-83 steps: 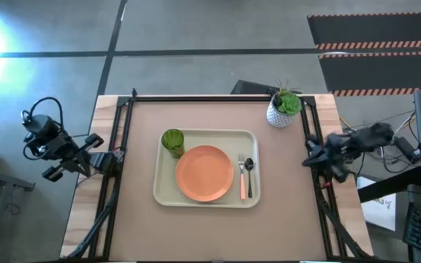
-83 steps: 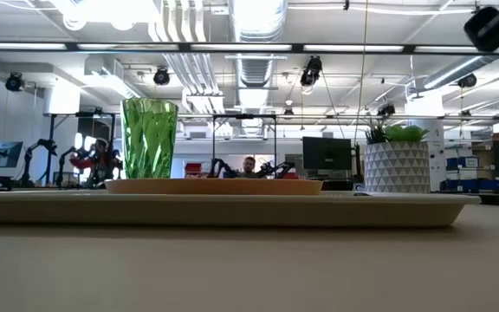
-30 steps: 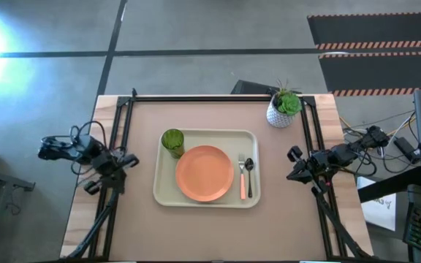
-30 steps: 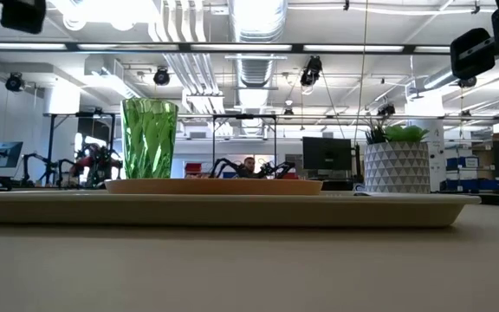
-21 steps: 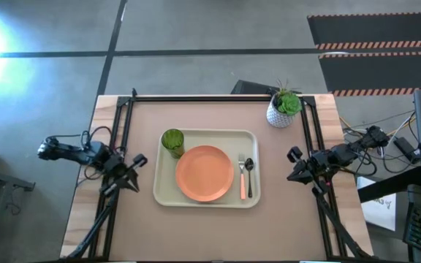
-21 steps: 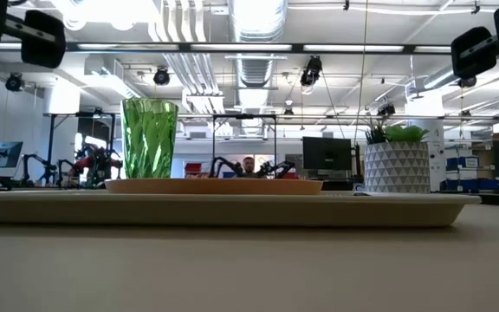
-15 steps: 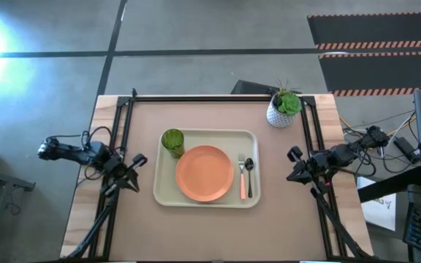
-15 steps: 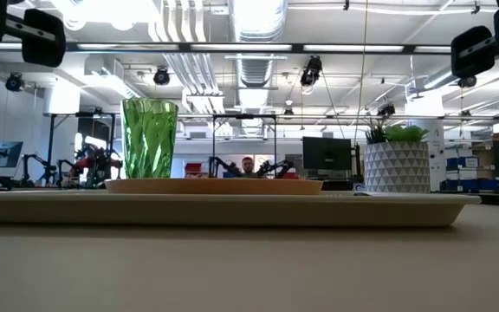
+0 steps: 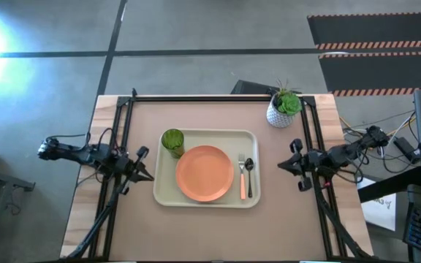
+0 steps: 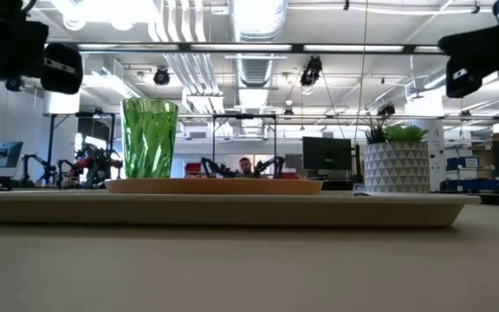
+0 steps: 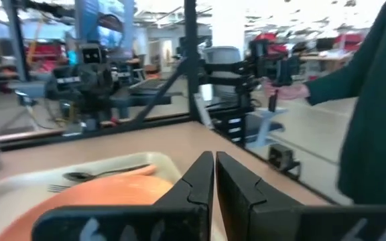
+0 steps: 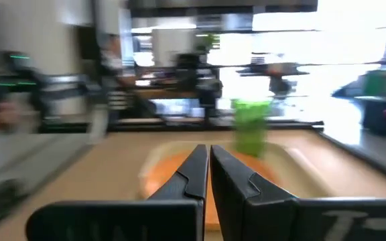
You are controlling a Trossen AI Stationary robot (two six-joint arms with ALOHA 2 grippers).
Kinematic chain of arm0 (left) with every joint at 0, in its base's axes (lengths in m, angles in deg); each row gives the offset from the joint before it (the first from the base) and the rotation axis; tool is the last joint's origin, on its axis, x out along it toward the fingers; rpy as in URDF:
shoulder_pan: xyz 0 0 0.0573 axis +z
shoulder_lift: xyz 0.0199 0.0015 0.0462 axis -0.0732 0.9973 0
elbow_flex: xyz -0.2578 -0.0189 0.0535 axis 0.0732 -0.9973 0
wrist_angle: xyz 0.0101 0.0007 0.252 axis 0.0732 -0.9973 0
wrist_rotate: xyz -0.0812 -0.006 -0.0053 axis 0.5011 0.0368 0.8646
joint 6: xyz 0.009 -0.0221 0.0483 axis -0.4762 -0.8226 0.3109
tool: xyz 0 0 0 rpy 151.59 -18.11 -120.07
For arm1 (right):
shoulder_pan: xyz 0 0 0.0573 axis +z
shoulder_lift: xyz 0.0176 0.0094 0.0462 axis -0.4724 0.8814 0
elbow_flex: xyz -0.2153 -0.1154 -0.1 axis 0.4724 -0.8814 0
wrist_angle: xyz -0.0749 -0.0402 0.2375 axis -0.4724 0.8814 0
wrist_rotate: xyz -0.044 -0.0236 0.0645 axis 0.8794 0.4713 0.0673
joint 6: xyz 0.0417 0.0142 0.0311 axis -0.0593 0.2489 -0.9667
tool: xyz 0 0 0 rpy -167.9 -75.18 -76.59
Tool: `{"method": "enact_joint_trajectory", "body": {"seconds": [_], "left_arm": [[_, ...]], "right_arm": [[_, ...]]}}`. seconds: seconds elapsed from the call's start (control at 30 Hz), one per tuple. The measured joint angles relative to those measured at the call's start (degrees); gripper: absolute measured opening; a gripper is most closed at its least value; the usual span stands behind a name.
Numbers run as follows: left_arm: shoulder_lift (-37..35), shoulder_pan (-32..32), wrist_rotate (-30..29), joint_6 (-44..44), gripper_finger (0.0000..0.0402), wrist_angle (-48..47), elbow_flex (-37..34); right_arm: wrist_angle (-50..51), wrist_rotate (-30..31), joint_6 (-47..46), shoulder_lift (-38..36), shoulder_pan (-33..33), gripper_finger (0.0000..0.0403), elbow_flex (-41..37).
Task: Pick and place plate/cup/fork/spoon on tray
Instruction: Return to Home Position
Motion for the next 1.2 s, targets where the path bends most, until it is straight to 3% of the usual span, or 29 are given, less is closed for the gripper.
{"method": "enact_joint_trajectory", "body": {"seconds": [0.17, 0.27, 0.37, 0.6, 0.67, 0.83, 1.0, 1.1, 1.2], "left_arm": [[0.1, 0.0, -3.6, 3.1, 0.0, -0.8, 0.0], [0.4, 0.0, -10.4, 3.2, 0.0, -2.0, -0.1], [1.1, 0.2, -14.4, 3.4, 0.0, -1.6, -0.1], [2.9, 0.4, -14.8, 2.8, 0.0, -1.8, -0.1], [3.0, 0.4, -14.8, 2.1, 0.0, -1.7, -0.1], [3.0, 0.4, -13.8, 1.3, 0.0, -1.7, -0.1], [3.0, 0.4, -13.6, 1.2, 0.0, -1.6, -0.1], [3.0, 0.4, -13.6, 1.1, 0.0, -1.4, -0.2], [3.0, 0.4, -13.5, 1.1, 0.0, -1.3, -0.2]], "right_arm": [[0.1, 13.0, 4.7, 0.1, 0.0, 0.0009, 0.0], [1.4, 18.1, 5.5, 0.4, 0.0, 0.0009, 0.0], [2.2, 18.9, 4.0, 1.1, -0.1, 0.0009, 0.0], [2.4, 19.1, 1.1, 4.4, -2.8, 0.0009, 0.0], [2.4, 18.2, -2.3, 5.6, -4.0, 0.0009, 0.0], [2.6, 5.7, -10.6, 9.9, -4.8, 0.0009, 0.0], [2.8, -0.8, -15.2, 14.0, -4.8, 0.0009, 0.0], [1.4, -1.9, -12.1, 14.3, -4.8, 0.0009, 0.0], [-3.9, -1.9, -2.0, 13.1, -5.5, 0.0009, 0.0]]}}
